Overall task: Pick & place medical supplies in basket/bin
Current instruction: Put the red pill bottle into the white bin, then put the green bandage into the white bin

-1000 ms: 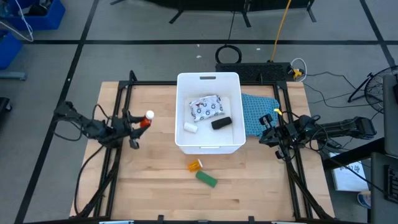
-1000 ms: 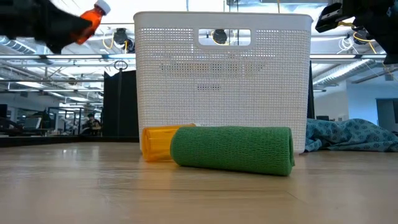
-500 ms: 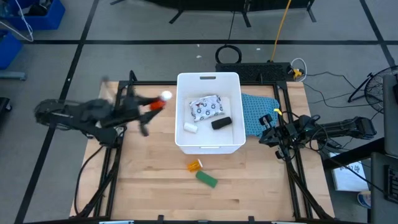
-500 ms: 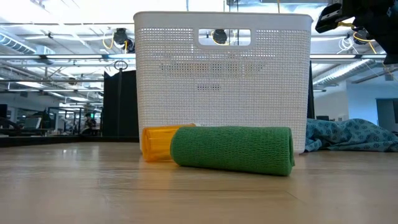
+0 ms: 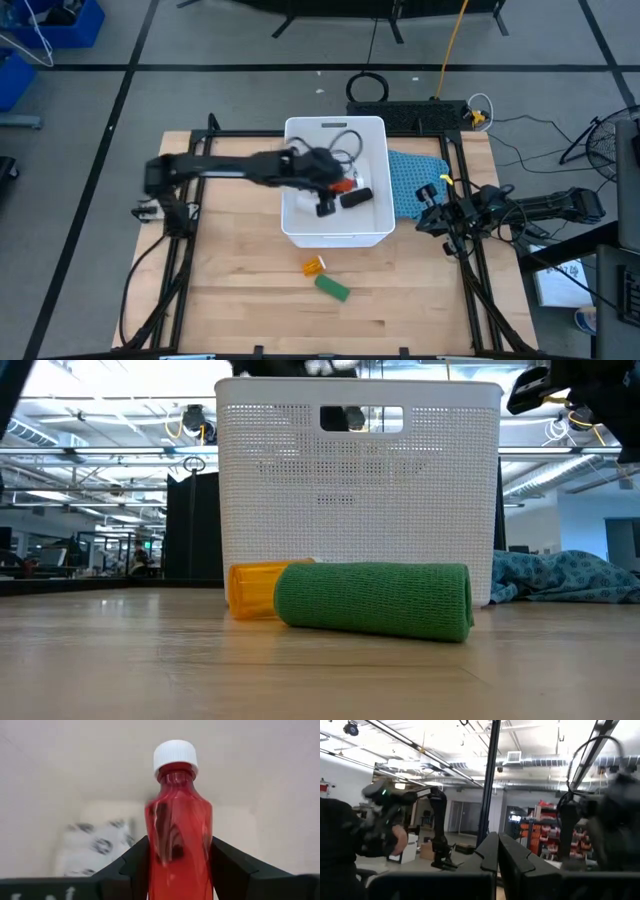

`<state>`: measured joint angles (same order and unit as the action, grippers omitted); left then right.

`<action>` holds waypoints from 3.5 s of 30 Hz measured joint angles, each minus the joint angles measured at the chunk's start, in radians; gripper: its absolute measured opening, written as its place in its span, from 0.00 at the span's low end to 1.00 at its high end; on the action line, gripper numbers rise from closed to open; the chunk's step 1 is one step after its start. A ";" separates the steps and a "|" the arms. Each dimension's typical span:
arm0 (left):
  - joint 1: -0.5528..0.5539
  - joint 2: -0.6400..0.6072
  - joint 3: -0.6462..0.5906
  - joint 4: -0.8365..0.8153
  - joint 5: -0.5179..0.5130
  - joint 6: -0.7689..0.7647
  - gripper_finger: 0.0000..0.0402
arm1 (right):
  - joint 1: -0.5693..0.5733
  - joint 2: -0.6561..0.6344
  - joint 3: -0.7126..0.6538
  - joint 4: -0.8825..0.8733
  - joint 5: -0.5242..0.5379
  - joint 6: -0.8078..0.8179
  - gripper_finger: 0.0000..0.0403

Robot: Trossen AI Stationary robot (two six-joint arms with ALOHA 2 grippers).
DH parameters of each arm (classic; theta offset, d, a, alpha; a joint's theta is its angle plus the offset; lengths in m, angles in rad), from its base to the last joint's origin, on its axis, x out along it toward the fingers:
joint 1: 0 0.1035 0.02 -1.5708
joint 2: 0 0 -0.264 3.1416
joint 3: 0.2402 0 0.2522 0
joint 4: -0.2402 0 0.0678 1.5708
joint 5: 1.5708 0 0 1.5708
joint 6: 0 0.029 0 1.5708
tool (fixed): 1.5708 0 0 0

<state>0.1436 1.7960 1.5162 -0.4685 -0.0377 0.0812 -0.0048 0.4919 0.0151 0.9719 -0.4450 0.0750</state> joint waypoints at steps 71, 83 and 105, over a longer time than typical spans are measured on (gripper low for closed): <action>-0.192 -1.200 -1.502 1.094 -0.147 -0.040 0.01 | 0.000 0.031 0.000 -0.132 0.235 -0.121 0.00; -0.192 -1.201 -1.495 1.075 -0.147 -0.061 0.01 | 0.000 0.031 0.000 -0.107 0.235 -0.148 0.00; -0.192 -1.201 -1.495 1.056 -0.146 -0.155 0.09 | 0.601 0.562 1.000 -0.607 0.883 -0.533 0.14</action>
<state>-0.0483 0.5953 0.0216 0.5870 -0.1841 -0.0737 0.5959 1.0536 1.0152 0.3653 0.4384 -0.4583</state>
